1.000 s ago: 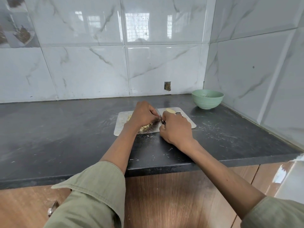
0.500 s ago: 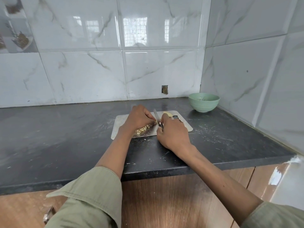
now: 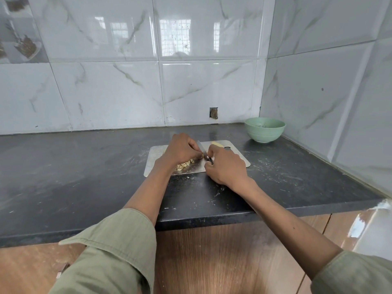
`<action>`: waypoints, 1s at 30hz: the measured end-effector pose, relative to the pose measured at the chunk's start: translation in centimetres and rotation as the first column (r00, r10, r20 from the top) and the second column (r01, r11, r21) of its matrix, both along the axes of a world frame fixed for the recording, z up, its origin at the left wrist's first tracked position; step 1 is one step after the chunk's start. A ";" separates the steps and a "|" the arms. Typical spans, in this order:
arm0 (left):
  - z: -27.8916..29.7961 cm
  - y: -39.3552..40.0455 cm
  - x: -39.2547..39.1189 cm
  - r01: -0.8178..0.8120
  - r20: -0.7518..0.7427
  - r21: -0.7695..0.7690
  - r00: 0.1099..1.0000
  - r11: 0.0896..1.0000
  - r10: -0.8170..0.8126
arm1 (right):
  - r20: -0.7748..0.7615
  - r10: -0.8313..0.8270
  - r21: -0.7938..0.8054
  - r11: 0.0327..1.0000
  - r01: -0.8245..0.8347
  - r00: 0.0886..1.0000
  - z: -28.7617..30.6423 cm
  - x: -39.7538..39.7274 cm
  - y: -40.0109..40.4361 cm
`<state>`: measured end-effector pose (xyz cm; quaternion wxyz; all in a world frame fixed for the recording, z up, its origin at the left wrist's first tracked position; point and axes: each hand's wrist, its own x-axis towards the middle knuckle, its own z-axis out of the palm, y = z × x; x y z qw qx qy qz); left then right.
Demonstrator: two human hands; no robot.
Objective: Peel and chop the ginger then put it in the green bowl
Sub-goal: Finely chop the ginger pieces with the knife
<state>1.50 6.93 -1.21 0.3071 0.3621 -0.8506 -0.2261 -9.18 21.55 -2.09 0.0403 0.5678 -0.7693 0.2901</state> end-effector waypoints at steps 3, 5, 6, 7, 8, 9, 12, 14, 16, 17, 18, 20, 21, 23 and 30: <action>0.0 0.0 0.0 0.001 -0.008 -0.007 1.000 1.000 -0.001 | -0.004 -0.003 0.002 1.000 0.003 1.000 0.1 0.2 -0.2; -0.1 0.0 0.0 -0.004 -0.016 -0.009 1.000 1.000 0.004 | -0.008 -0.023 -0.013 1.000 0.023 1.000 -0.1 0.5 -0.2; -0.1 0.0 0.0 -0.010 -0.019 -0.012 1.000 1.000 0.010 | -0.016 -0.033 -0.024 0.999 0.033 0.999 -0.3 0.6 -0.2; -0.1 0.1 0.0 -0.017 -0.020 -0.017 1.000 1.000 0.016 | -0.030 -0.040 -0.035 0.999 0.039 0.999 -0.4 0.7 -0.2; -0.1 0.1 0.0 -0.020 -0.019 -0.021 1.000 1.000 0.019 | -0.044 -0.044 -0.046 0.998 0.042 0.998 -0.6 0.8 -0.2; -0.1 0.0 0.1 -0.019 -0.016 -0.024 1.000 1.000 0.018 | -0.056 -0.047 -0.052 0.998 0.044 0.997 -0.7 0.9 -0.3; 0.1 -0.2 0.2 0.001 0.002 -0.024 1.000 1.000 -0.001 | -0.059 -0.049 -0.056 0.997 0.046 0.997 -0.8 0.8 -0.2; 0.3 -0.1 0.3 0.009 0.003 -0.021 1.000 1.000 -0.009 | -0.054 -0.045 -0.066 0.997 0.041 0.998 -0.9 0.6 -0.1; 0.5 -0.1 0.4 0.014 -0.007 -0.011 1.000 1.000 -0.014 | -0.054 -0.037 -0.090 0.995 0.032 0.998 -1.0 0.6 0.0; 0.6 0.0 0.4 0.015 -0.008 0.000 1.000 1.000 -0.015 | -0.049 -0.031 -0.100 0.995 0.026 0.998 -1.1 0.6 0.0; 0.6 0.0 0.4 0.016 -0.006 0.013 1.000 1.000 -0.015 | -0.042 -0.025 -0.106 0.994 0.020 0.999 -1.1 0.6 0.0; 0.7 -0.1 0.4 0.022 0.003 0.028 1.000 0.999 -0.023 | -0.033 -0.019 -0.119 0.993 0.015 0.999 -1.1 0.6 0.0; 0.7 -0.1 0.4 0.027 0.011 0.024 1.000 0.999 -0.027 | -0.034 -0.017 -0.126 0.992 0.012 0.999 -1.2 0.6 0.0; 0.7 -0.1 0.5 0.027 0.024 -0.004 0.999 1.000 -0.027 | -0.042 -0.008 -0.137 0.991 0.002 0.999 -1.2 0.7 0.0; 0.4 0.0 0.5 0.013 0.040 -0.036 0.999 0.999 -0.012 | -0.073 0.007 -0.130 0.991 -0.017 0.997 -1.3 0.8 0.0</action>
